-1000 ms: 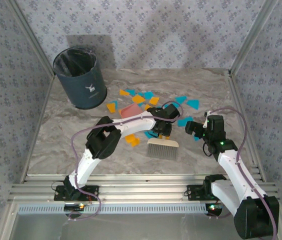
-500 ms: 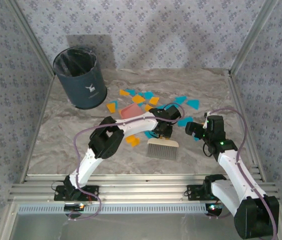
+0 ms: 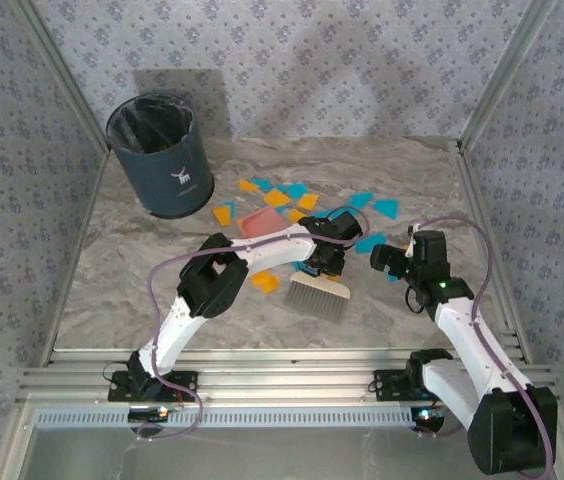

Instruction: Sweep away the paper scraps from the table

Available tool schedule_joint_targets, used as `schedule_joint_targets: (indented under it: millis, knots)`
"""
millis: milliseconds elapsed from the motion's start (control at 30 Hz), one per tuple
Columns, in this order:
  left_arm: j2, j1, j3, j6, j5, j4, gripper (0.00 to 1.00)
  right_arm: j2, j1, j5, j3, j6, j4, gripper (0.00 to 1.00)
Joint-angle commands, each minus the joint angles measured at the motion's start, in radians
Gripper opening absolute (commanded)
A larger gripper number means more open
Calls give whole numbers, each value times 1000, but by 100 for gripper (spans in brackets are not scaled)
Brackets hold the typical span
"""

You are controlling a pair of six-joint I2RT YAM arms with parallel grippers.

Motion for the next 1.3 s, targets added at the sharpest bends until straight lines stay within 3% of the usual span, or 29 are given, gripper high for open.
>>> schedule_joint_targets:
  millis: [0, 367, 700, 967, 1267]
  knots:
    - [-7, -11, 14, 19, -2, -40, 24, 1, -8, 4, -4, 21, -14, 100]
    - [-132, -11, 11, 132, -64, -2, 21, 38, -80, -193, 29, 76, -11, 100]
    - [-269, 2, -97, 370, -70, 140, 22, 44, -164, -443, 66, 126, 38, 100]
    - [-370, 109, -282, 496, 159, 330, 20, 103, -175, -640, 106, 165, 127, 97]
    - [-511, 134, -541, 697, 239, 635, 20, 211, -132, -777, 157, 202, 226, 81]
